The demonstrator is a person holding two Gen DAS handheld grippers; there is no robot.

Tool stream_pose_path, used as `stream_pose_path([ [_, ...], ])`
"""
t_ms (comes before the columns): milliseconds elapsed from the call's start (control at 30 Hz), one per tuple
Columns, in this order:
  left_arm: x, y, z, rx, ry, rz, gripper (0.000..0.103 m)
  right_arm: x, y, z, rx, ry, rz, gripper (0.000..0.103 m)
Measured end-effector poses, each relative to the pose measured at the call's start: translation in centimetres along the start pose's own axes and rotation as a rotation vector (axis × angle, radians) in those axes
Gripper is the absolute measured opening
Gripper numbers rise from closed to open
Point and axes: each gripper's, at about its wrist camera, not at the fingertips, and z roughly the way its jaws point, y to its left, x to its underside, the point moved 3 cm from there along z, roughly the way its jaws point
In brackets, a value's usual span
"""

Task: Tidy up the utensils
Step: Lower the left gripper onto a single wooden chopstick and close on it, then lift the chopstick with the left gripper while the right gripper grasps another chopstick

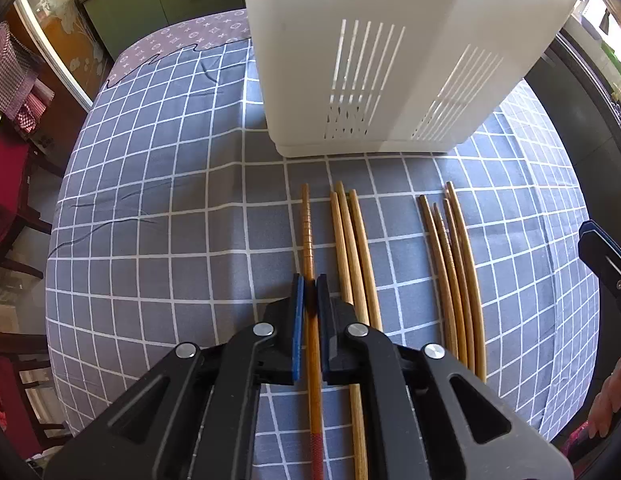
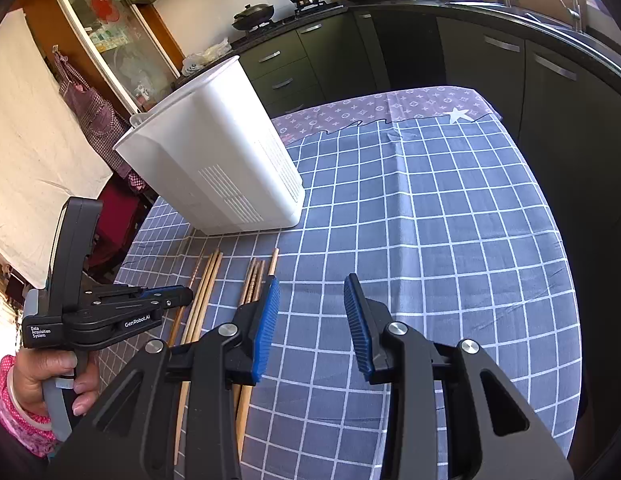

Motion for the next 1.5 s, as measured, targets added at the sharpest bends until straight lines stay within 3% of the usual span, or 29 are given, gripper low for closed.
stream_pose_path([
  [200, 0.2, 1.2, -2.1, 0.026, -0.060, -0.012, 0.006, 0.2, 0.4, 0.3, 0.015, 0.023, -0.018, 0.036],
  [467, 1.2, 2.7, -7.8, 0.051, -0.218, -0.005, 0.006, 0.3, 2.0, 2.3, 0.010, 0.072, -0.048, 0.037],
  [667, 2.7, 3.8, -12.1, 0.071, -0.342, -0.006, 0.006, 0.5, 3.1, 4.8, 0.017, 0.158, -0.085, 0.037],
  [800, 3.6, 4.2, -14.0, 0.082, -0.400, -0.002, 0.006, 0.8, 3.6, 6.6, 0.014, 0.221, -0.091, 0.022],
  [900, 4.1, 4.3, -15.0, 0.077, -0.435, 0.003, 0.006, 0.9, 4.1, 7.2, 0.026, 0.234, -0.104, 0.022],
  [1233, 5.1, 4.9, -15.9, 0.092, -0.466, 0.008, 0.006, 0.9, 6.0, 9.2, 0.132, 0.269, -0.173, 0.015],
  [1500, 5.5, 5.0, -16.1, 0.099, -0.471, 0.025, 0.006, 1.2, 7.9, 10.5, 0.208, 0.266, -0.226, 0.015],
])
